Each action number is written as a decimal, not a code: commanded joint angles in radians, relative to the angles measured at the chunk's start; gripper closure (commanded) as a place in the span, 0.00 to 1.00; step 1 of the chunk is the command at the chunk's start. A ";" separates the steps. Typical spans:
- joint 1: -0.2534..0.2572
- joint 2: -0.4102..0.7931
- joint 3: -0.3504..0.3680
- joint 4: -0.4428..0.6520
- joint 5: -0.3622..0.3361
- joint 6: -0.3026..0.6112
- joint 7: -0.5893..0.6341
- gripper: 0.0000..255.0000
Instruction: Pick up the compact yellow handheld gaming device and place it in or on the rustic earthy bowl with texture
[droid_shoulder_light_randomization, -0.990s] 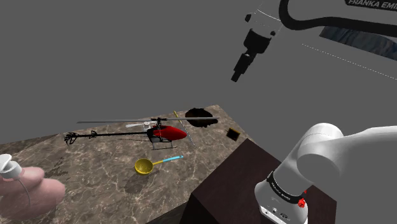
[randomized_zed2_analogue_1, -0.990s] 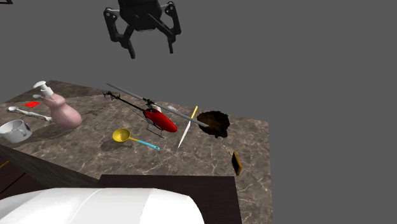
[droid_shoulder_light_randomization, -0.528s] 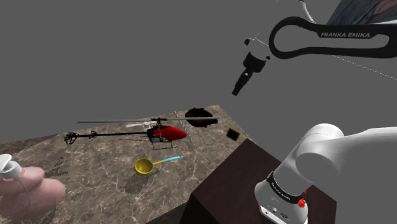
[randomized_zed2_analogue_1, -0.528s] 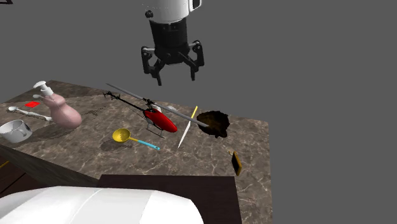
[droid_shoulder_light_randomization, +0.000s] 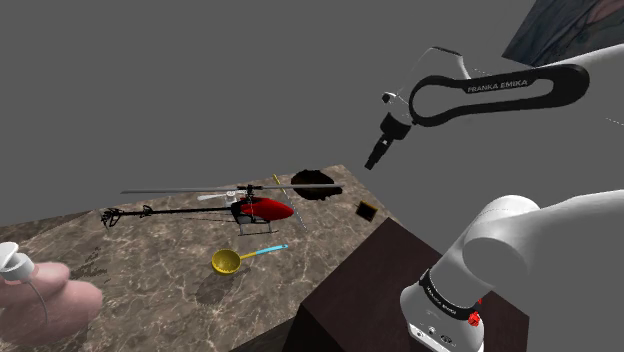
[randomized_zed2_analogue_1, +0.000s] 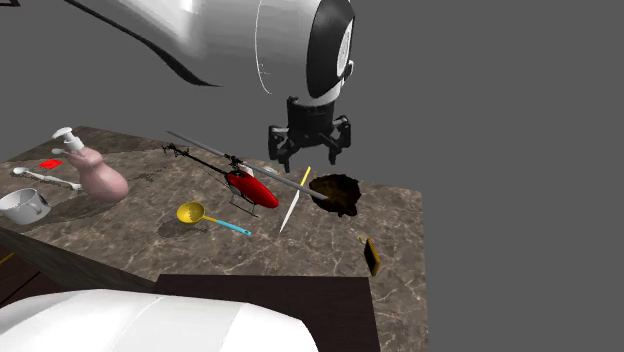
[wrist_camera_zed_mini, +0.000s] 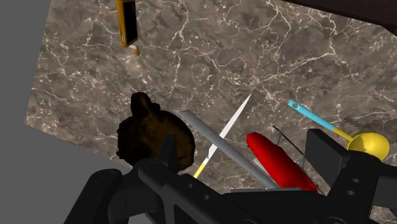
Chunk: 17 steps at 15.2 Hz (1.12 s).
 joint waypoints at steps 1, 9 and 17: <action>-0.008 0.054 -0.048 -0.022 -0.010 0.081 -0.049 0.00; 0.059 0.353 -0.277 -0.034 0.073 0.394 -0.305 0.00; 0.294 0.823 -0.484 0.130 0.945 0.509 -1.107 0.00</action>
